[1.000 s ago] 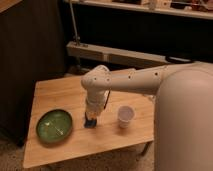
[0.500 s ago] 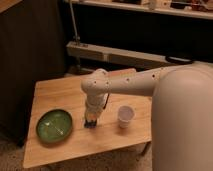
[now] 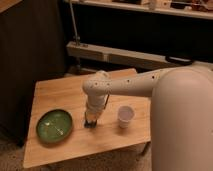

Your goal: Place the pepper on the white sponge

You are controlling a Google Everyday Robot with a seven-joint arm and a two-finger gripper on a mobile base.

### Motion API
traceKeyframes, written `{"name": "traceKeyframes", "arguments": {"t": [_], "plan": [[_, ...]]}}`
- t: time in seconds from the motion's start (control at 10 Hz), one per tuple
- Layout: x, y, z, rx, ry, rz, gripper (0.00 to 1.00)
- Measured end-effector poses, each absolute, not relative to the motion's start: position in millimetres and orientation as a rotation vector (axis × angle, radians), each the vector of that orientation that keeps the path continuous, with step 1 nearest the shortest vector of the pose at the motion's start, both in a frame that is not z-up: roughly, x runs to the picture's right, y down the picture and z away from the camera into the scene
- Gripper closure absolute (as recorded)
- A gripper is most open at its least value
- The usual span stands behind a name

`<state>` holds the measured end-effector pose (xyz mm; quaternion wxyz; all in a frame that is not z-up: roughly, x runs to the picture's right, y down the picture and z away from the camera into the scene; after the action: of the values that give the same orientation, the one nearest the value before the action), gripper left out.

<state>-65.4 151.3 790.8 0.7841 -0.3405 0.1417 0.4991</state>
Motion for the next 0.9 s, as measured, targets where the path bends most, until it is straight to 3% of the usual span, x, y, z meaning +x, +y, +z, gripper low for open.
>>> {"name": "traceKeyframes", "arguments": {"t": [0.2,0.9], "plan": [[-64.8,153.7,792.4,-0.735,0.314,1.084,0.90],[-68.1,161.1,799.6,-0.701,0.308,1.104,0.23]]}}
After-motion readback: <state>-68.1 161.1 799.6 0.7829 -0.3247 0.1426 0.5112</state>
